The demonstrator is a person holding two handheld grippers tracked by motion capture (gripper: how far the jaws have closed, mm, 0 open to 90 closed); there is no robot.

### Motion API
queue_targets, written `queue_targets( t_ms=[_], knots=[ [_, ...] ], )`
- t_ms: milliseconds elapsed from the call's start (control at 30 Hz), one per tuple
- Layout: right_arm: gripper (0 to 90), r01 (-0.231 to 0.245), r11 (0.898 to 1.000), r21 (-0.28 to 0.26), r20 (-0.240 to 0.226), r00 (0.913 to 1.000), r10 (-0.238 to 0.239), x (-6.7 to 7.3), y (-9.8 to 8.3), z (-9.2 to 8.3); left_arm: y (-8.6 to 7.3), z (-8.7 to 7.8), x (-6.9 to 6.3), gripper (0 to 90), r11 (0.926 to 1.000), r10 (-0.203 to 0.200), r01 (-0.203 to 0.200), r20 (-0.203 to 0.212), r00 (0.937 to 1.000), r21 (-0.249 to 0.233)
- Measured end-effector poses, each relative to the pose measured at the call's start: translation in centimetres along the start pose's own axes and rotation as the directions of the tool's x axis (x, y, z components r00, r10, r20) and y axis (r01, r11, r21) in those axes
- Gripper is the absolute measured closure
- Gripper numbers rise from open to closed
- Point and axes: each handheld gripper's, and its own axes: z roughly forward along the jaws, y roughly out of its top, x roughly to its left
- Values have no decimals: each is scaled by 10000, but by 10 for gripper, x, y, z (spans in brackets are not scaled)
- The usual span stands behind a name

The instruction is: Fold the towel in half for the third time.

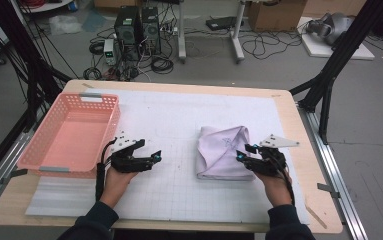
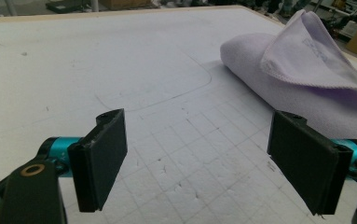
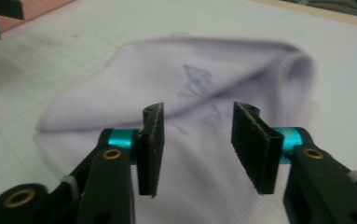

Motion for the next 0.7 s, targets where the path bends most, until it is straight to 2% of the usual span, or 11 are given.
queue_targets(
  t_ms=[100,200,267,333,400,467,500,533,567,600,700],
  knots=[
    [476,411,9989,237,-381,9985,-402,14,11,21,0,-2,2,202,10000,-41,41,-40,10000,-1],
    [469,841,9955,446,-868,9930,-800,32,20,41,-1,-2,4,202,10000,-84,84,-73,9999,30],
    [469,788,9957,494,-1308,9888,-718,43,25,51,-1,-3,5,202,9999,-123,123,-87,9999,24],
    [465,756,9960,470,-1456,9870,-680,53,27,58,-1,-3,5,204,9999,-120,121,-93,9999,55],
    [464,979,9926,719,-1537,9844,-860,61,29,67,-1,-2,5,205,9999,-162,162,-79,9998,50],
    [512,1547,9799,1257,-1081,9840,-1415,69,29,75,-2,-2,5,205,9998,-166,166,-61,9998,88],
    [609,1757,9711,1617,-899,9825,-1628,71,28,78,-2,-2,5,206,9998,-161,162,-61,9999,90],
    [694,2110,9607,1805,-663,9771,-2021,72,27,79,-2,-2,5,206,9998,-162,163,-63,9998,90],
    [796,2270,9533,1993,-415,9739,-2233,72,26,78,-2,-2,5,206,9998,-174,175,-87,9998,105],
    [867,2384,9505,1992,-345,9711,-2364,71,25,76,-2,-2,6,206,9998,-180,181,-86,9998,127],
    [872,2386,9553,1747,-62,9705,-2412,65,23,61,-3,-3,6,206,9997,-197,199,-102,9998,141]
  ],
)
